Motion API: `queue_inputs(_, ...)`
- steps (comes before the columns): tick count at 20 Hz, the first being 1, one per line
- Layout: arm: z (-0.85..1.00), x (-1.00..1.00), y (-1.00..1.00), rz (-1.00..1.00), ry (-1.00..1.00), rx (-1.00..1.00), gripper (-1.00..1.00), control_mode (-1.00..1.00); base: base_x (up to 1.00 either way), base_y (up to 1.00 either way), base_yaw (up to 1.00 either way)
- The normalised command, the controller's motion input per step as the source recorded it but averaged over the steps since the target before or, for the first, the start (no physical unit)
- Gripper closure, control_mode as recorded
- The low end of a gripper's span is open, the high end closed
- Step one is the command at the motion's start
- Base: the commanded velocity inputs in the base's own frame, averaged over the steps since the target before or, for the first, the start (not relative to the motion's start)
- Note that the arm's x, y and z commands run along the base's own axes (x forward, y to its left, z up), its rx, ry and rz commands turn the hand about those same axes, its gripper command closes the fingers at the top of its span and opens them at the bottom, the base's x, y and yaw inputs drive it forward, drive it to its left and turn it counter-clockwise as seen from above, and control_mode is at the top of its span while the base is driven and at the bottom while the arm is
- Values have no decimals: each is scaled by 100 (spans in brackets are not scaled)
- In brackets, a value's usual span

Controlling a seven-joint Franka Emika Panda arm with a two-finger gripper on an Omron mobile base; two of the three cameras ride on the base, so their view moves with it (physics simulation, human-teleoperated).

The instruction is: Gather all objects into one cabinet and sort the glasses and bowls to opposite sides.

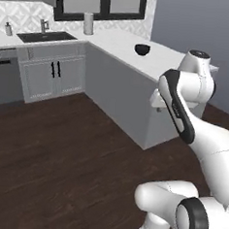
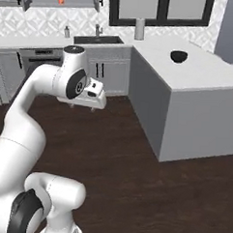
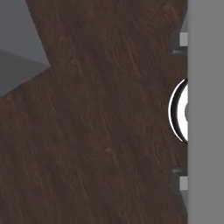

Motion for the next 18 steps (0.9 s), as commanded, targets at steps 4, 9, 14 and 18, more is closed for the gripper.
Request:
queue_inputs(4,0,0,0,0,0,0,-100,100,67,0,68)
queue_inputs(9,0,0,0,0,0,0,-100,100,96,1,46)
queue_inputs(14,0,0,0,0,0,0,-100,100,100,1,28)
queue_inputs(18,0,0,0,0,0,0,-100,100,100,0,14)
